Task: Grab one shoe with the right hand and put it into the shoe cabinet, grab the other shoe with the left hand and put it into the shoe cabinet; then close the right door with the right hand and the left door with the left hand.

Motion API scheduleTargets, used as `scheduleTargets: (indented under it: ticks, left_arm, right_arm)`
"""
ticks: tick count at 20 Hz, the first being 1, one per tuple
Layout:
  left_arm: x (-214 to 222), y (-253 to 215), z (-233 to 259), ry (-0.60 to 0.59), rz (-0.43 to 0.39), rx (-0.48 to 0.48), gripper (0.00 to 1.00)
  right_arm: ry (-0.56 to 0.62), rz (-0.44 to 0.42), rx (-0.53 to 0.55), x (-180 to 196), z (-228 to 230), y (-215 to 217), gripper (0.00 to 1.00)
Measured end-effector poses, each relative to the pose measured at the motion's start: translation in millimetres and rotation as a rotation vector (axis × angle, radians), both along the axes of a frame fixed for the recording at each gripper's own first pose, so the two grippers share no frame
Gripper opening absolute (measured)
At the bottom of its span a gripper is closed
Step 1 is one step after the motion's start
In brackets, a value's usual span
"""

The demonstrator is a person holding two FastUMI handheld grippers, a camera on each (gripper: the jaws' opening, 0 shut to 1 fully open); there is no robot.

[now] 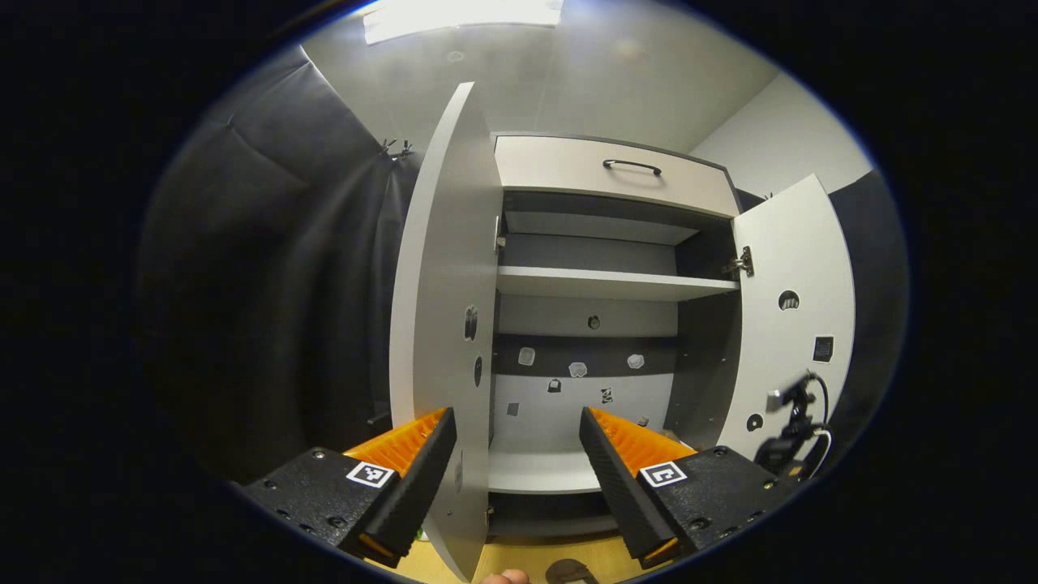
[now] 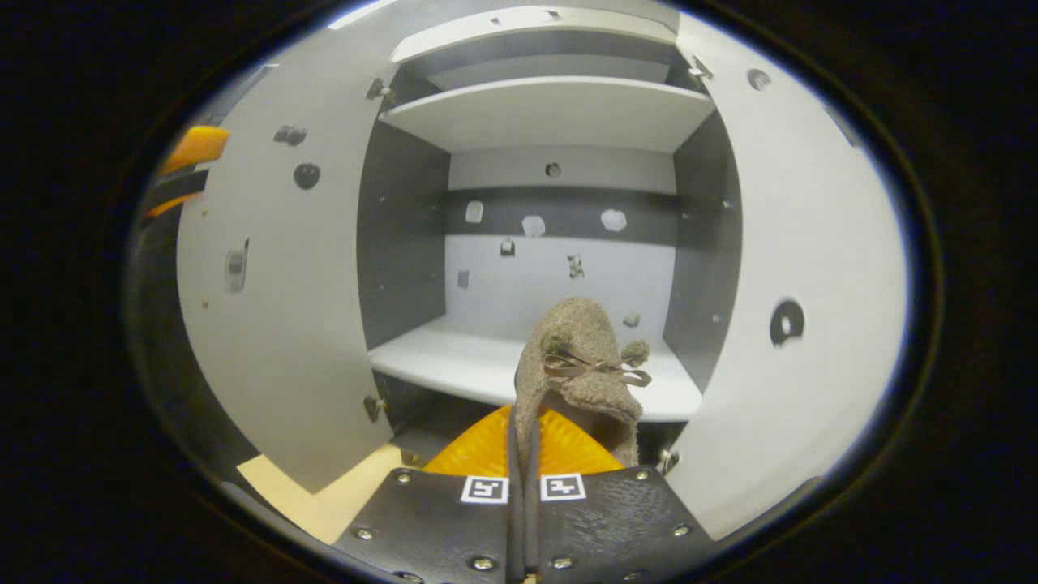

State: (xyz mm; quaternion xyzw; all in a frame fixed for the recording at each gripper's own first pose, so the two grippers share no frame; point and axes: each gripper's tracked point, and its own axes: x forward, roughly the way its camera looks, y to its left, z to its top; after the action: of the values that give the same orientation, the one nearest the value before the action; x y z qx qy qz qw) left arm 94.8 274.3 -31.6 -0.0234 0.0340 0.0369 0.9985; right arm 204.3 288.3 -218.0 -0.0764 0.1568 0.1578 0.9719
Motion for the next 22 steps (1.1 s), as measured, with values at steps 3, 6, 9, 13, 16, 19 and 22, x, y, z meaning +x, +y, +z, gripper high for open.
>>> scheduleTargets:
  ticks: [3, 6, 9, 13, 16, 19, 22]
  left_arm:
    - [0, 1, 1, -0.003, 0.007, -0.001, 0.94]
    - [1, 2, 0, -0.003, 0.020, 0.002, 0.92]
    - [1, 2, 0, -0.001, 0.033, 0.004, 0.92]
    - [3, 4, 0, 0.006, 0.046, 0.013, 0.92]
    - [3, 4, 0, 0.008, 0.049, 0.016, 0.92]
    - [3, 5, -1, 0.013, 0.052, 0.021, 0.92]
    - [3, 5, -1, 0.011, 0.053, 0.021, 0.93]
  right_arm:
    - [-0.055, -0.017, 0.010, 59, 24, 10, 0.00]
    - [-0.047, -0.049, 0.027, 111, 21, 12, 0.00]
    - [-0.001, -0.086, 0.016, 155, -5, 4, 0.00]
    - [0.091, -0.143, 0.022, 203, -51, -9, 0.00]
    - [0.132, -0.179, 0.028, 215, -68, -17, 0.00]
    - [0.153, -0.198, 0.035, 221, -67, -26, 0.01]
    - [0.152, -0.205, 0.021, 223, -70, -24, 0.01]
